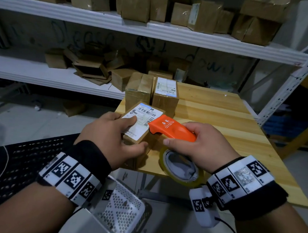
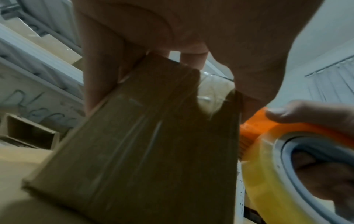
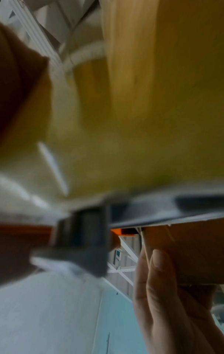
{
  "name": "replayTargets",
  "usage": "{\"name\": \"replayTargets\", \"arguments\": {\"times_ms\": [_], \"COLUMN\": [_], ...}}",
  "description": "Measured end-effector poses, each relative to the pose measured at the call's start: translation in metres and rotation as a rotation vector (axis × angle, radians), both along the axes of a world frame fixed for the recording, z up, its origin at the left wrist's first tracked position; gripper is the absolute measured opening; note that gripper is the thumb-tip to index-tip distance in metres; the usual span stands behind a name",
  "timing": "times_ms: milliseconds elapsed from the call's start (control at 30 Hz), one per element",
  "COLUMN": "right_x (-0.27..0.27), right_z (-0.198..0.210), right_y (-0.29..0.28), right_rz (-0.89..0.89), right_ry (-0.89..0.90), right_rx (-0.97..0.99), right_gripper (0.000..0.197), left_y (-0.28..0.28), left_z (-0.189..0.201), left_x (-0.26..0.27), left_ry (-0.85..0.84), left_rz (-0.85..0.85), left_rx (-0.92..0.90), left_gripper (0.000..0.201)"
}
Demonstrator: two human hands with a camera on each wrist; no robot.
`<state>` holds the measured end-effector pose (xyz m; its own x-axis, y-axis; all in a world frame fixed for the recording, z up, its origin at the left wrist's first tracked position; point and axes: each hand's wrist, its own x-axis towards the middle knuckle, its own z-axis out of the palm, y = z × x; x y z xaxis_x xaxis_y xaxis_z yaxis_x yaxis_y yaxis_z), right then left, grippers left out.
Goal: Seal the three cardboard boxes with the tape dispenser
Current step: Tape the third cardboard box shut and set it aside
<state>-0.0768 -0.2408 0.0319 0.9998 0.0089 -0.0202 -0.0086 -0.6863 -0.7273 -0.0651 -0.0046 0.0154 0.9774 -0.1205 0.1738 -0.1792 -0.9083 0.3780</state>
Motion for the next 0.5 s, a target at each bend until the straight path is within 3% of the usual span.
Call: {"name": "replayTargets", "arguments": {"times_ms": [233, 400, 500], "right_x": [-0.008, -0.011, -0.011], "right_z": [0.0, 0.003, 0.001], "right_y": [-0.017, -0.028, -0.028], "right_rz": [-0.004, -0.025, -0.022], "right_ry": [0.028, 0.023, 0.025], "right_rx": [0.021, 0.007, 0.015], "right_gripper": [0.04, 0.039, 0.038], "left_y": [0.0, 0.011, 0.014], "left_z": [-0.001, 0.002, -0.003], "left_x": [0.001, 0.008, 0.013], "left_ry": [-0.014, 0.01, 0.004], "left_rz": [0.036, 0.1, 0.097], "left_rx": [-0.08, -0.313, -0.416], "left_gripper": [0.101, 0.071, 0.065]}}
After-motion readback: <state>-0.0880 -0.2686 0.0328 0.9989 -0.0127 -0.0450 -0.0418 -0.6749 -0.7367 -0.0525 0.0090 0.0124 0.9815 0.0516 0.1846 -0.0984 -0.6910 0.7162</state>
